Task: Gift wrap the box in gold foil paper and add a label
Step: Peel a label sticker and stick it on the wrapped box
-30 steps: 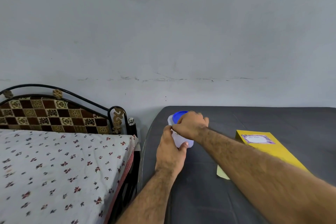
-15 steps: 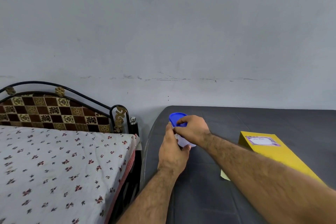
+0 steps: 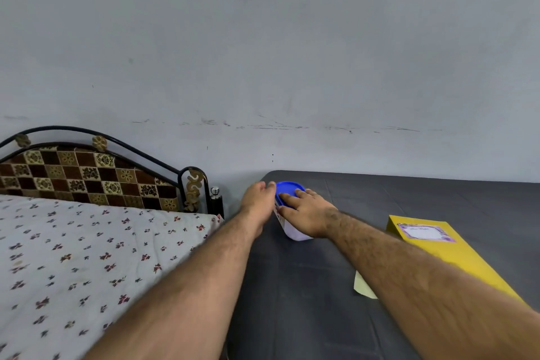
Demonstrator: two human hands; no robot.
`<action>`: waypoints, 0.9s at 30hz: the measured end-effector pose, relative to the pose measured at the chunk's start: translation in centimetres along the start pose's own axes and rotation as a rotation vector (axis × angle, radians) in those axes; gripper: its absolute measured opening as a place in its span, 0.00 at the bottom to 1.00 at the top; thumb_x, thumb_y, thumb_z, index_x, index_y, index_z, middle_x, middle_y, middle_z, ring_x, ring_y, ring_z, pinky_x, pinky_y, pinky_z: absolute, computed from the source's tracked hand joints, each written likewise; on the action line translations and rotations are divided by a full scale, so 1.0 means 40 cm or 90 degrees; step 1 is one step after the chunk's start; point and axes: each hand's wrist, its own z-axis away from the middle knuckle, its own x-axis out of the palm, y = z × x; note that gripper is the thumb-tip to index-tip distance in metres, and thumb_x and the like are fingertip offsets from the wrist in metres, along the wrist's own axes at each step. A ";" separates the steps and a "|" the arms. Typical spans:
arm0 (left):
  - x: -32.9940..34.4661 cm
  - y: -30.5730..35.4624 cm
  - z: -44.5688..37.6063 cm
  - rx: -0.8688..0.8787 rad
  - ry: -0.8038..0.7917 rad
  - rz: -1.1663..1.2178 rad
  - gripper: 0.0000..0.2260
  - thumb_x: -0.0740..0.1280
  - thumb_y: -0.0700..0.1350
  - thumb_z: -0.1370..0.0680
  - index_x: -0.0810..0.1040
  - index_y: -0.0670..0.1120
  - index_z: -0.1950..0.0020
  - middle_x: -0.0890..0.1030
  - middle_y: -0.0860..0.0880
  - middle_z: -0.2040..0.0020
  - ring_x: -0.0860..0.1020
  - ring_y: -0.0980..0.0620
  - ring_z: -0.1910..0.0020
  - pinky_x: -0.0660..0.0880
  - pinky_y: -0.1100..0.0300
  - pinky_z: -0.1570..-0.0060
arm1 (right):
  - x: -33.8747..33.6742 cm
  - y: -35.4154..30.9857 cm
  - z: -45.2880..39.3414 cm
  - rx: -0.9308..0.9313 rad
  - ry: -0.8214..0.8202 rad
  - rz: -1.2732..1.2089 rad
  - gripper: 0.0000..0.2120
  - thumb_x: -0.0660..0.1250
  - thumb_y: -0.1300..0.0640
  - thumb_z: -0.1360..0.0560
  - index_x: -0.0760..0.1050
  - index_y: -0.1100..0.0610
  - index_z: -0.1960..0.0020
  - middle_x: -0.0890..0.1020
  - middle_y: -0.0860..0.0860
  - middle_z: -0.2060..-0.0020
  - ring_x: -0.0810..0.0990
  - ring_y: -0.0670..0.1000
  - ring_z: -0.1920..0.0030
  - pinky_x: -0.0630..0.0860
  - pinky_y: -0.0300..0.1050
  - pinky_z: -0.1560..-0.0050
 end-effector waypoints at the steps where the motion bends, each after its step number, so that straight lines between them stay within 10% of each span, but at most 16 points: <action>1: 0.004 0.006 -0.020 -0.016 -0.015 -0.019 0.18 0.65 0.57 0.18 0.81 0.42 0.51 0.81 0.46 0.57 0.79 0.44 0.56 0.77 0.52 0.50 | -0.002 0.003 -0.007 -0.010 -0.003 -0.003 0.37 0.42 0.30 0.22 0.56 0.42 0.15 0.58 0.56 0.16 0.53 0.62 0.16 0.53 0.62 0.18; 9: 0.042 0.020 -0.097 -0.004 0.026 -0.176 0.10 0.64 0.41 0.22 0.85 0.43 0.54 0.82 0.47 0.62 0.80 0.44 0.61 0.75 0.58 0.63 | 0.027 0.022 -0.030 -0.036 0.017 0.034 0.40 0.35 0.28 0.23 0.47 0.42 0.14 0.51 0.53 0.14 0.47 0.59 0.15 0.49 0.61 0.16; 15: 0.058 0.019 -0.118 0.023 0.007 -0.218 0.18 0.60 0.40 0.16 0.81 0.47 0.29 0.81 0.46 0.31 0.79 0.45 0.33 0.74 0.59 0.40 | 0.047 0.021 -0.038 -0.050 0.097 0.020 0.36 0.43 0.32 0.21 0.63 0.46 0.18 0.65 0.56 0.19 0.60 0.63 0.19 0.61 0.63 0.21; 27: 0.054 0.075 -0.195 -0.017 -0.087 -0.474 0.23 0.66 0.65 0.19 0.79 0.44 0.51 0.83 0.45 0.60 0.80 0.47 0.67 0.74 0.57 0.67 | 0.035 -0.003 -0.034 -0.034 0.018 0.017 0.47 0.35 0.27 0.29 0.52 0.44 0.14 0.51 0.56 0.14 0.46 0.62 0.15 0.48 0.60 0.16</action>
